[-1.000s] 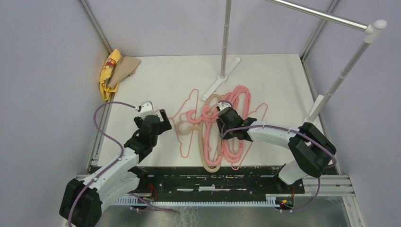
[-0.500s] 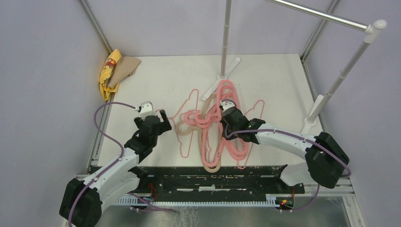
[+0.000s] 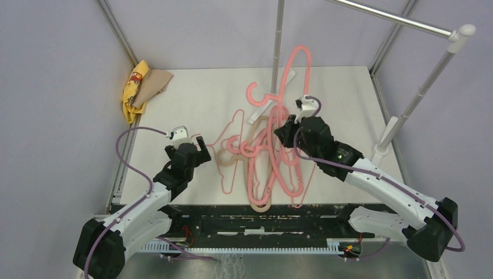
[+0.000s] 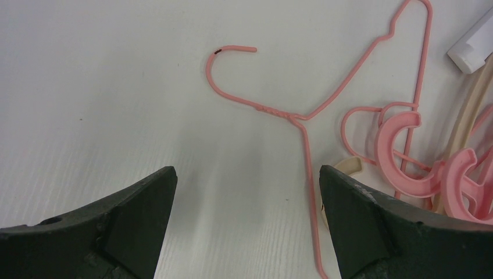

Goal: Organize the hangers

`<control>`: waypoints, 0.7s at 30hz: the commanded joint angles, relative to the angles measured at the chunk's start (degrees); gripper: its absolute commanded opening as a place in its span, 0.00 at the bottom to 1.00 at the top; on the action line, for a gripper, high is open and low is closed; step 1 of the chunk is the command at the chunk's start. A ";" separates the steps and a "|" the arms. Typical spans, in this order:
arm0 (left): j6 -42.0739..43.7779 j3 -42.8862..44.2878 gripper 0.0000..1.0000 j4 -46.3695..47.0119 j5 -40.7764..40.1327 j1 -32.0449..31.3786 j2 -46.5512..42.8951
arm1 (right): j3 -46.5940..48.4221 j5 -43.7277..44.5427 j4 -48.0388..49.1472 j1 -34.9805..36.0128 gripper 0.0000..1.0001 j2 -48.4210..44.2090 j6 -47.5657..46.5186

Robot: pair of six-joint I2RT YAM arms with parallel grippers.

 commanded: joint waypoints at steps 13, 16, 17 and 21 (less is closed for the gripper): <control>-1.38 0.93 0.99 1.07 -2.66 -0.19 -2.96 | 23.82 -13.59 22.22 -16.66 0.01 12.48 9.48; -1.29 0.80 0.99 1.45 -2.76 -0.15 -2.23 | 25.40 -14.48 22.91 -17.01 0.01 13.47 9.54; -1.21 0.80 0.99 1.61 -4.10 -0.16 -1.97 | 25.50 -14.37 23.49 -17.13 0.01 13.73 9.53; -0.94 0.86 0.99 2.08 -4.65 -0.15 -0.93 | 26.66 -13.88 25.69 -18.50 0.01 15.30 10.64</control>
